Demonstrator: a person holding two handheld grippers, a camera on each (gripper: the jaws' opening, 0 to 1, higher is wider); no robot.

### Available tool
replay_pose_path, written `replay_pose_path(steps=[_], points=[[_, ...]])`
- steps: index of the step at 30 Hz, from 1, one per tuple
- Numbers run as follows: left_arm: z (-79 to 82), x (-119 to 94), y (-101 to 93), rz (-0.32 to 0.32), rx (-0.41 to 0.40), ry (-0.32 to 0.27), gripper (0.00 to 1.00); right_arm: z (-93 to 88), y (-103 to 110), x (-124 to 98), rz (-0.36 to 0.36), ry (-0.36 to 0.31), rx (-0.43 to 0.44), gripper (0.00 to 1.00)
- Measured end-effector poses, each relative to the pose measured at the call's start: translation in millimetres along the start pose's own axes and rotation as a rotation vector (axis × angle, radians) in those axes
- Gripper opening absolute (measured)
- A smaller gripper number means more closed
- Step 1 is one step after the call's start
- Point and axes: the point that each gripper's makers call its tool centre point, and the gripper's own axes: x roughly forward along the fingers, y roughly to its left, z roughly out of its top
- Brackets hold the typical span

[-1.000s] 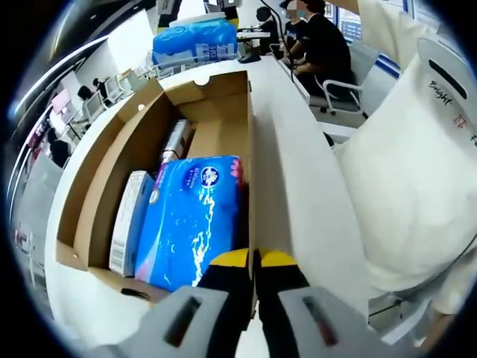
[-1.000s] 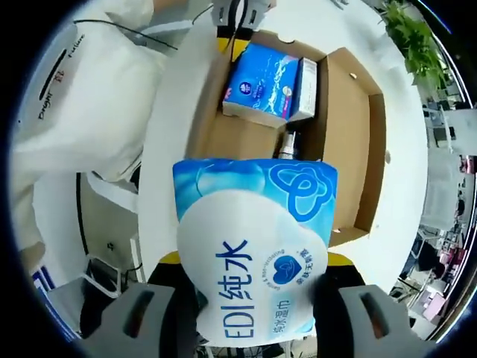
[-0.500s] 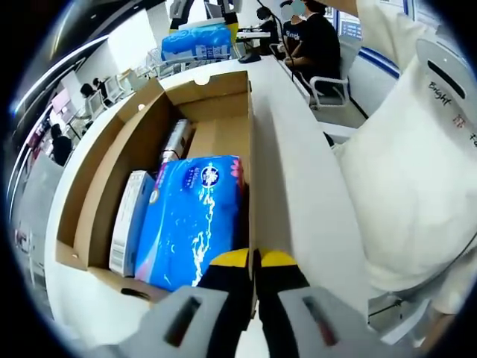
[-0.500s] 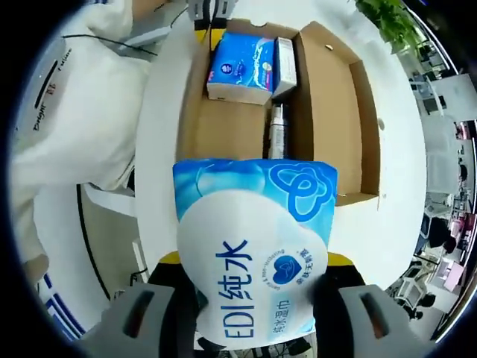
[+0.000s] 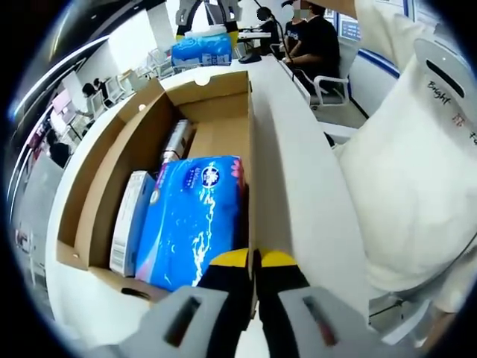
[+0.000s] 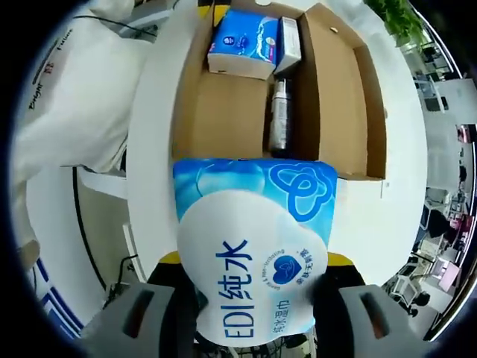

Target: Operate the shoe box by opening the lid, removing the specified soft item, and placing it in the target area until the item is outside and the box remains undamaged.

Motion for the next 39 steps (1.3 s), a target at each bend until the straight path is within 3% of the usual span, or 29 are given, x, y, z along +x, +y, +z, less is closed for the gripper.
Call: replay_pose_path(steps=[15, 39], points=[[0.0, 0.8, 0.2, -0.003, -0.004, 0.003, 0.01, -8.1, 13.2, 33.5, 0.064, 0.030, -0.019, 0.61], [1.2, 1.9, -0.8, 0.001, -0.001, 0.000, 0.01, -16.2, 15.5, 53.1, 0.079, 0.010, 0.030, 0.61]])
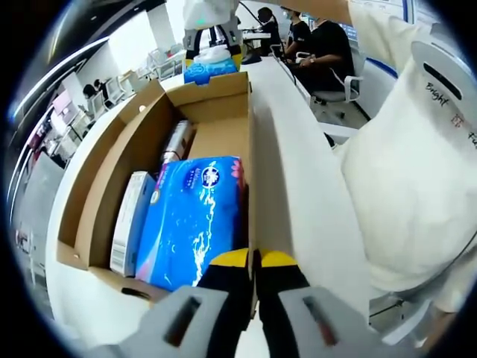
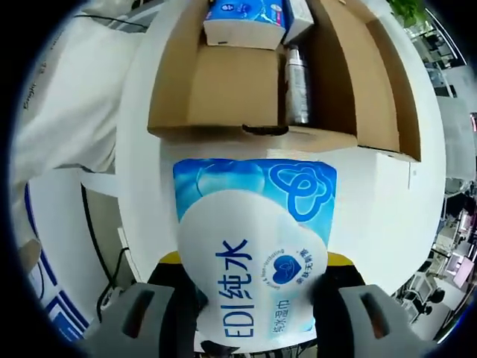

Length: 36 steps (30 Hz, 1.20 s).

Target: Operate the shoe box by opening the lid, removing the specified soft item, and placing it in the target area until the item is outside and the box remains undamaged.

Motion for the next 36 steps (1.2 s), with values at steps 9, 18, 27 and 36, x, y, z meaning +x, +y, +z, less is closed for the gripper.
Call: replay_pose_path(steps=[9, 18, 27, 36], points=[[-0.4, -0.1, 0.3, 0.001, 0.000, -0.001, 0.01, 1.1, -1.8, 6.4, 0.003, -0.004, 0.003, 0.61], [-0.8, -0.6, 0.4, 0.003, 0.003, -0.001, 0.01, 1.9, 0.2, 15.0, 0.016, -0.008, 0.001, 0.61], [-1.2, -1.1, 0.6, 0.001, 0.000, 0.000, 0.01, -0.4, -0.2, 29.1, 0.027, -0.009, 0.013, 0.61], [-1.4, -0.8, 1.5, 0.001, 0.002, -0.001, 0.01, -1.7, -0.1, 35.2, 0.035, -0.016, 0.017, 0.60]])
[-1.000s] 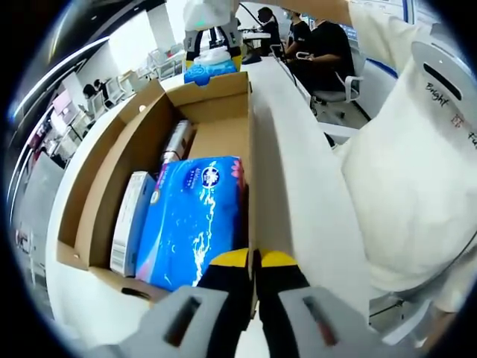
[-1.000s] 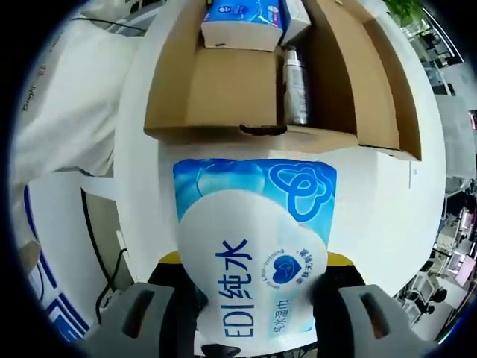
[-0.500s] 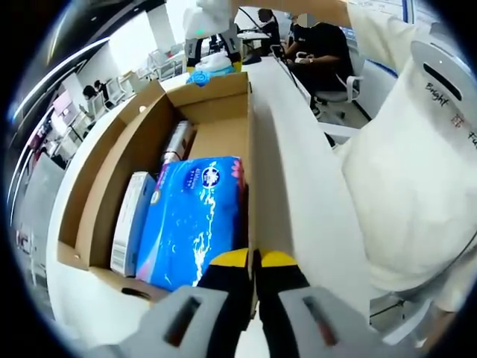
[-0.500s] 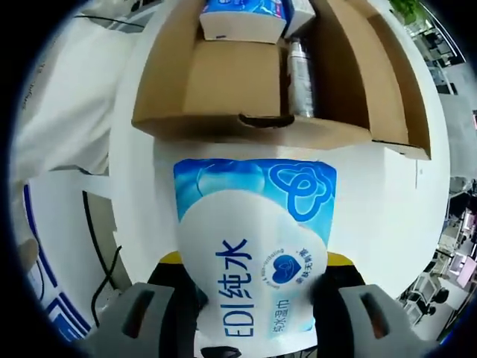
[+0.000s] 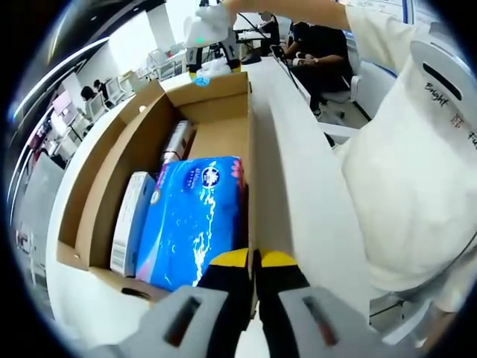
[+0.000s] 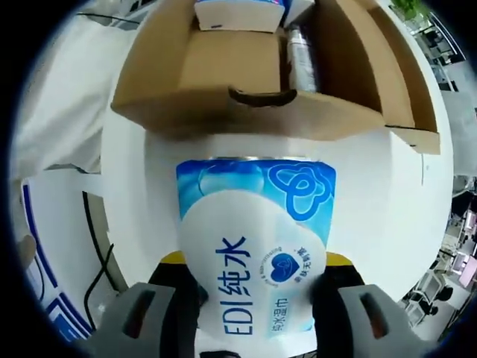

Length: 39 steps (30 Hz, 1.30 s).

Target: Operate the shoe box by opening the lid, removing the specified soft item, and placing it in the target area until the item is outside and the box remains undamaged.

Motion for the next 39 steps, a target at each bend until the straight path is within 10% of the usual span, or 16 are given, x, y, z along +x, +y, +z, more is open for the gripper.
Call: replay_pose_path(steps=[39], points=[[0.8, 0.1, -1.2, 0.006, 0.005, -0.004, 0.02, -6.3, 5.9, 13.3, 0.060, -0.031, 0.047, 0.62]])
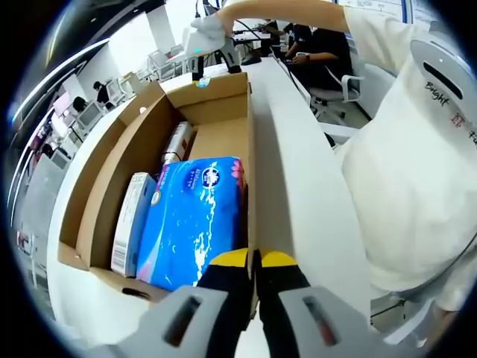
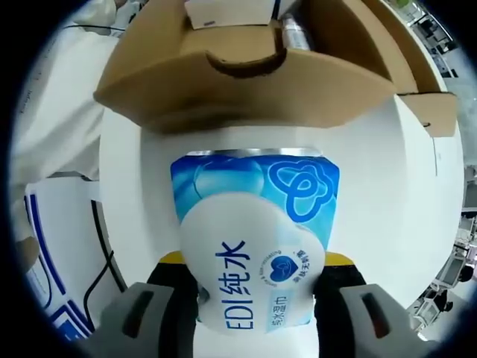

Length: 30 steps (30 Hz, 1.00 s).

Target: Operate the shoe box by opening the lid, removing the specified soft item, and placing it in the target area until the item is outside and the box remains undamaged.

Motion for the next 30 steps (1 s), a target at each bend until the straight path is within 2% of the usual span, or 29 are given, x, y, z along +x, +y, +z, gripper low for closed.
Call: replay_pose_path(steps=[3, 13, 19, 24, 26, 27, 30], points=[[0.0, 0.1, -0.2, -0.001, -0.001, 0.001, 0.02, 1.4, 3.6, -1.8, -0.011, 0.008, 0.004, 0.61], [-0.3, 0.0, 0.1, -0.003, 0.001, 0.000, 0.02, -4.5, -5.0, -16.5, -0.046, 0.019, 0.016, 0.57], [-0.5, -0.2, 0.5, -0.003, 0.001, -0.001, 0.02, -5.3, -0.9, -34.6, -0.077, 0.034, -0.002, 0.49], [-0.7, -0.2, 0.4, -0.007, -0.005, 0.003, 0.01, -0.8, -1.2, -55.0, -0.112, -0.013, 0.027, 0.42], [-0.7, -0.3, 0.5, -0.007, -0.005, 0.003, 0.01, 1.9, -13.0, -63.7, -0.203, -0.035, 0.030, 0.38], [-0.8, -0.3, 0.7, -0.008, -0.006, 0.003, 0.01, 1.4, -10.6, -66.2, -0.191, -0.030, 0.017, 0.37], [-0.9, -0.2, 0.8, -0.011, -0.009, 0.004, 0.01, 6.4, -12.9, -74.2, -0.213, -0.059, 0.047, 0.36]])
